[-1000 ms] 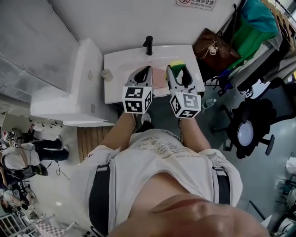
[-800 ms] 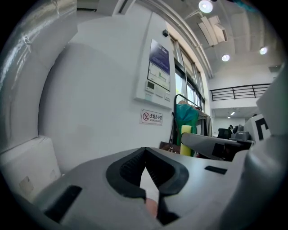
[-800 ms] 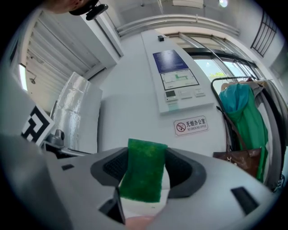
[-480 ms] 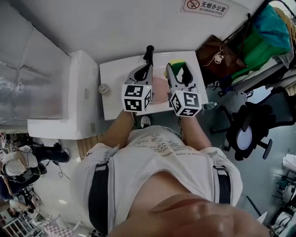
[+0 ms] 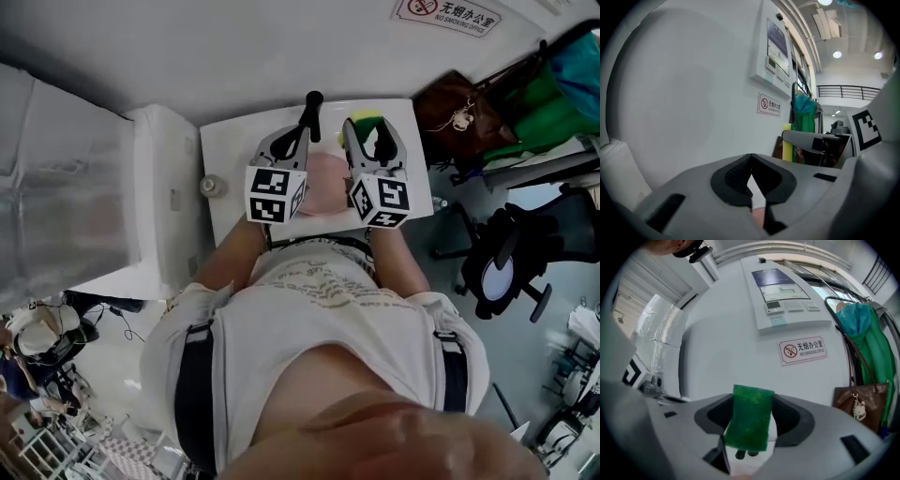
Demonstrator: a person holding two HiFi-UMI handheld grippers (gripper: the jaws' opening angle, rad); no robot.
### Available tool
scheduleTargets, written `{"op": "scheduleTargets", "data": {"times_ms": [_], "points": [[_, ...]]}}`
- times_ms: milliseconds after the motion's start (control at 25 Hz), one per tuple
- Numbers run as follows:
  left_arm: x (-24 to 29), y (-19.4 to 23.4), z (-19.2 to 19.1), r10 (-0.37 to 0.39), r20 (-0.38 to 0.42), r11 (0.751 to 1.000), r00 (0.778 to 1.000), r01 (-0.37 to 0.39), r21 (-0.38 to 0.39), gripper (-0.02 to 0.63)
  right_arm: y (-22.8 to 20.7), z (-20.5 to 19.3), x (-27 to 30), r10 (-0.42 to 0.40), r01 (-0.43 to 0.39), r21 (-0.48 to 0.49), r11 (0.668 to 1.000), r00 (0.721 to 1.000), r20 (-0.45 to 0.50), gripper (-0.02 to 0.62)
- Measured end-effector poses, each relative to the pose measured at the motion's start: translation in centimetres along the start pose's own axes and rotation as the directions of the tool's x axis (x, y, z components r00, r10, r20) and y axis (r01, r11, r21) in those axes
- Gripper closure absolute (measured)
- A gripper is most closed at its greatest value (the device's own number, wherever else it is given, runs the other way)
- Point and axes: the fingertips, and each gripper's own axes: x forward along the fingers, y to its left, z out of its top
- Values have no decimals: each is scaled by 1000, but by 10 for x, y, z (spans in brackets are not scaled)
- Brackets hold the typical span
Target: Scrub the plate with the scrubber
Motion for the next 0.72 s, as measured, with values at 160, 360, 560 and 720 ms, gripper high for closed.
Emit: {"op": "scheduleTargets", "data": {"times_ms": [160,360,560,720], "points": [[4,14,-16,37,-34,999,999,-38,-24,584,-2,-19,8,28,-28,-3,1000,998,-52,342],[6,29,-35,115,-76,991,990,-120,-60,584,-5,-32,20,95,-99,-32,995,991,-99,342],[5,34,-57,163,-134,981,978,-175,-83,584,-5,-53,23,138,-141,-9,990,980,-147,342],[3,37,-78,163,-192,977,968,-185,-102,584,0,-63,24,166,-167,3,986,971,-171,342]]}}
